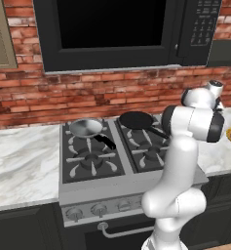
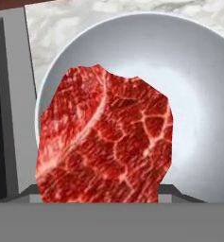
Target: Place one of the steaks on the plate and the other in the bowl. Then place the bowl in the fridge.
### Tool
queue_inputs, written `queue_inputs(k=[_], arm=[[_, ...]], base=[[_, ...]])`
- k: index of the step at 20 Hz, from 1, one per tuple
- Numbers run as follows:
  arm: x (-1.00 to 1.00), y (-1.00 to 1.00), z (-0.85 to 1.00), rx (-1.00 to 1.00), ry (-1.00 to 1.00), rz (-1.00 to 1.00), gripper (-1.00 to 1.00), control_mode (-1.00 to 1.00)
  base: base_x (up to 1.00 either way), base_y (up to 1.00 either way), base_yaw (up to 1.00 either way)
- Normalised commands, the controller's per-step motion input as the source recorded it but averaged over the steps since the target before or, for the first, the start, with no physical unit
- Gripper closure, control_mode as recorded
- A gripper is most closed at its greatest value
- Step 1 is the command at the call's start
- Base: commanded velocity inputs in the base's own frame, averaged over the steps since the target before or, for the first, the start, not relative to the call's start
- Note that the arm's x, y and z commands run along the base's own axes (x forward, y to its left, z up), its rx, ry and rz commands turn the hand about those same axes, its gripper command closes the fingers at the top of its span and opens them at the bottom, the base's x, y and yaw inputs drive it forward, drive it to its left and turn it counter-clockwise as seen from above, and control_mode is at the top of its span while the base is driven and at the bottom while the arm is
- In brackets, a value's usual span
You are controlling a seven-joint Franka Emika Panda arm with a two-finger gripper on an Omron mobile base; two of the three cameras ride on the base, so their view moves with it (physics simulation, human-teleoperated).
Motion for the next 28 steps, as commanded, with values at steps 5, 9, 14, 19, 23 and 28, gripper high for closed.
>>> queue_inputs(k=[5, 9, 14, 19, 23, 28], arm=[[0.20, -0.19, -0.18, 0.00, 0.07, 0.00, 1.00, -1.00], [0.06, -0.09, -0.21, 0.00, 0.06, 0.00, 1.00, -1.00], [0.02, 0.00, -0.27, 0.00, 0.06, 0.00, 1.00, -1.00], [0.02, 0.00, -0.27, 0.00, 0.07, 0.00, 1.00, -1.00], [0.07, 0.00, -0.25, 0.02, 0.10, 0.00, -1.00, -1.00], [0.03, 0.00, -0.04, 0.01, 0.06, 0.00, -1.00, -1.00]], base=[[0.00, 0.00, 0.00], [0.00, 0.00, 0.00], [0.00, 0.00, 0.00], [0.00, 0.00, 0.00], [0.00, 0.00, 0.00], [0.00, 0.00, 0.00]])
